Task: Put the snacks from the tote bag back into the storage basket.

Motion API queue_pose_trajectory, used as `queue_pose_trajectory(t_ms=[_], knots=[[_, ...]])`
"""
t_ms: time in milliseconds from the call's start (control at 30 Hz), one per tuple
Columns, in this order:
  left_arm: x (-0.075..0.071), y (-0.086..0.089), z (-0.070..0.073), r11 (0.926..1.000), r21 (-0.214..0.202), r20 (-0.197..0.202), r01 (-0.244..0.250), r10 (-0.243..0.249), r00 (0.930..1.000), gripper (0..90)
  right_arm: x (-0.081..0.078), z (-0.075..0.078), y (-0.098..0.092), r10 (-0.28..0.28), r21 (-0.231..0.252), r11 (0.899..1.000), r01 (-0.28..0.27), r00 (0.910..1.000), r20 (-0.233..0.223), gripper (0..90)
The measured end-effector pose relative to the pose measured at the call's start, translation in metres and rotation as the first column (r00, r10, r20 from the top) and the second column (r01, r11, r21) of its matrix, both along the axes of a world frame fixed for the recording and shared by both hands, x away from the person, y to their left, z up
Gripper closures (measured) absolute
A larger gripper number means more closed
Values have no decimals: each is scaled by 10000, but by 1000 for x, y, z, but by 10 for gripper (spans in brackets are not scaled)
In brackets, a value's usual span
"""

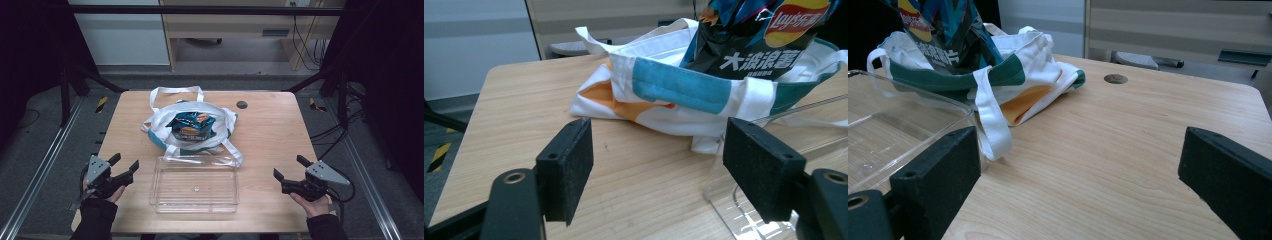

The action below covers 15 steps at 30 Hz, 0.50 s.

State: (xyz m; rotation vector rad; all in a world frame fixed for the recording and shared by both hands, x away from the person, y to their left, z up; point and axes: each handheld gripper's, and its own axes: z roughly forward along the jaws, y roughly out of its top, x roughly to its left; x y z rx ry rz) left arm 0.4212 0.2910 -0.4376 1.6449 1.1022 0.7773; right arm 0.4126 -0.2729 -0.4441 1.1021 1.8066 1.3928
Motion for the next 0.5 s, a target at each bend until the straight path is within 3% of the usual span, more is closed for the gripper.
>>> queue_pose_trajectory(t_ms=[333, 500], knots=[[1, -11, 8, 9995, -26, 99, 306, -306, 9995, 292, 0, 1, 2, 94, -107, 9999, -94, 10000, -33, 40], [6, -11, 9, 9998, -47, -32, 206, -206, 9998, 292, 1, 1, 3, 175, -145, 9997, -175, 9998, -15, 39]])
